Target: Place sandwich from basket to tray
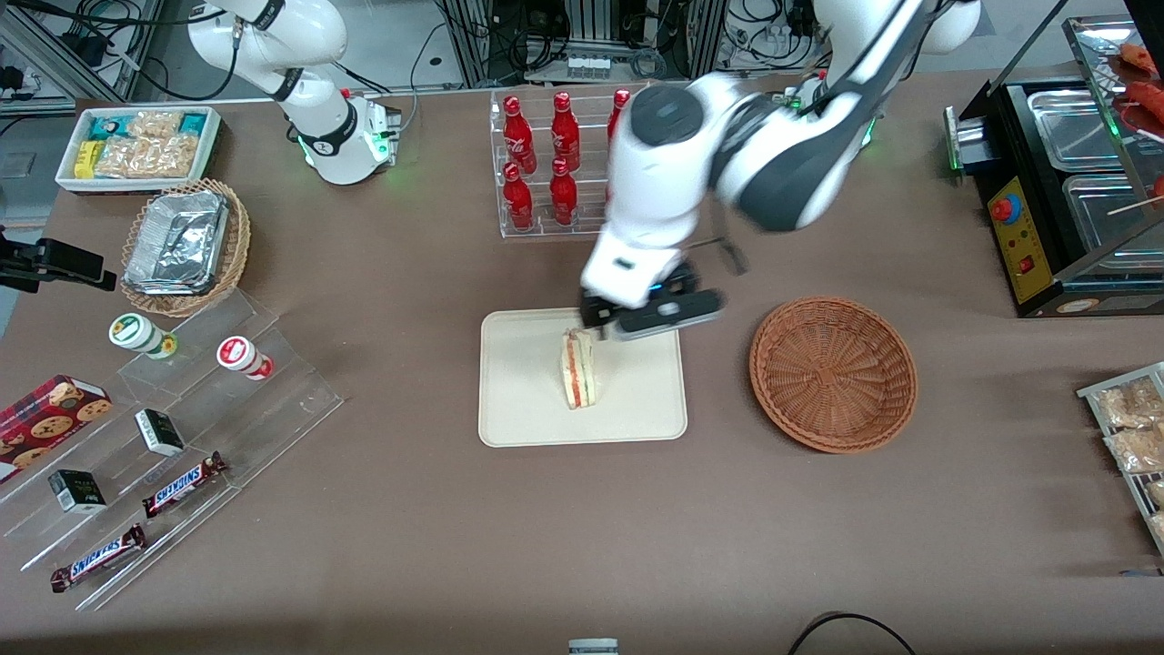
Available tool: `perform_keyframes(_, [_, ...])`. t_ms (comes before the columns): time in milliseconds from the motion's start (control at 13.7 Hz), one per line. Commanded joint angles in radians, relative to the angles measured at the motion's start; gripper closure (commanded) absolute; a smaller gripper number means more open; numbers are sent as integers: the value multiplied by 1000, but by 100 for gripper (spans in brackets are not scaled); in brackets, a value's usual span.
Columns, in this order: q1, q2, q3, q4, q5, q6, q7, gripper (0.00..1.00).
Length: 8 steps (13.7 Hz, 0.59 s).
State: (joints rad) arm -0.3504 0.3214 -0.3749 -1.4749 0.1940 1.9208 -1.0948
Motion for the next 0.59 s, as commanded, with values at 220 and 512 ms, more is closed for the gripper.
perform_keyframes(220, [236, -217, 4, -117, -123, -182, 233, 0])
perform_keyframes(512, [393, -300, 5, -186, -143, -226, 531, 0])
